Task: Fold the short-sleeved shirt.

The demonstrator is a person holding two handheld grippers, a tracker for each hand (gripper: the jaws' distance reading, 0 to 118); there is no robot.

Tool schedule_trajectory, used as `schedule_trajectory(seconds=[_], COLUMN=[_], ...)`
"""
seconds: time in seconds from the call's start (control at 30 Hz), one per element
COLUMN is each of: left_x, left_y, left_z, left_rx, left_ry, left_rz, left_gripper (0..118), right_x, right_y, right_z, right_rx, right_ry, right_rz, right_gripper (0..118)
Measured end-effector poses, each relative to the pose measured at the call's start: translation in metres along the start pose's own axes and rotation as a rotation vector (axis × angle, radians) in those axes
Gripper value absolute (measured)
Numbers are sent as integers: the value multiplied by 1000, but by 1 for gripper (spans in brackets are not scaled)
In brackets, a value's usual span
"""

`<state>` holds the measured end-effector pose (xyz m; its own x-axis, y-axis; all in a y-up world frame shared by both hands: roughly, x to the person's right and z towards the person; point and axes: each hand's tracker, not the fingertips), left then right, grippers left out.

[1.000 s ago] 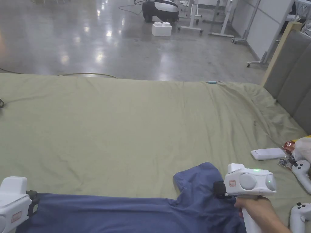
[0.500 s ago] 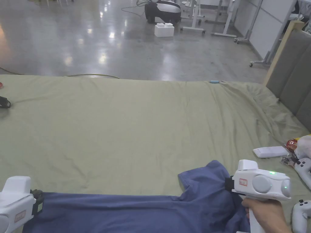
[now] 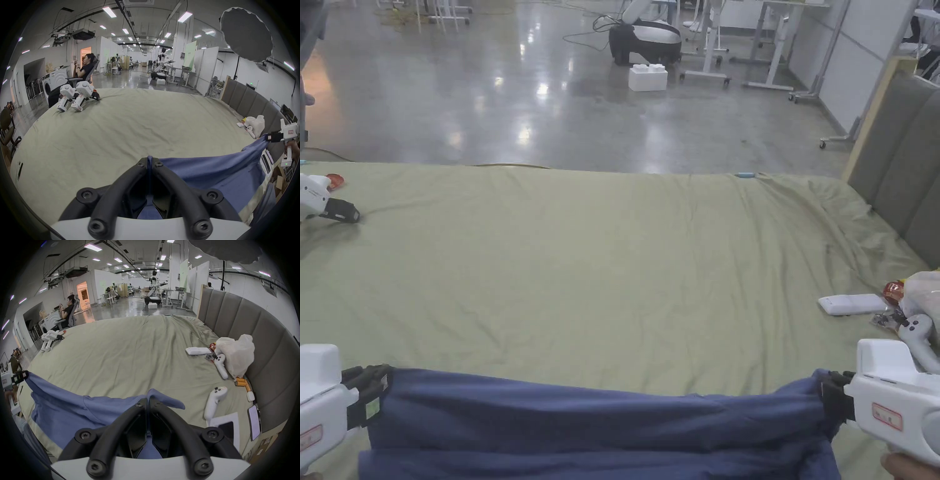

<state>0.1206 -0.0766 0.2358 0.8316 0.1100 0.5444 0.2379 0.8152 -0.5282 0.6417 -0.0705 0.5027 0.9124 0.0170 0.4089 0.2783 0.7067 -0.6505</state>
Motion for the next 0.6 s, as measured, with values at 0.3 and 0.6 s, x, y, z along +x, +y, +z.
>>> schedule_trajectory(seconds=[0.3,0.6], left_x=[-15,-13], left_y=[-60,-121], left_z=[36,20], left_rx=[-67,-248], left_ry=[-18,8], left_rz=[-11,-23], left_gripper=[1,1], right_x=[-6,-12], right_y=[-78,-134], right_z=[39,13], right_rx=[-86,-241], right_ry=[-32,-100], right_rz=[24,65], right_gripper=[0,0])
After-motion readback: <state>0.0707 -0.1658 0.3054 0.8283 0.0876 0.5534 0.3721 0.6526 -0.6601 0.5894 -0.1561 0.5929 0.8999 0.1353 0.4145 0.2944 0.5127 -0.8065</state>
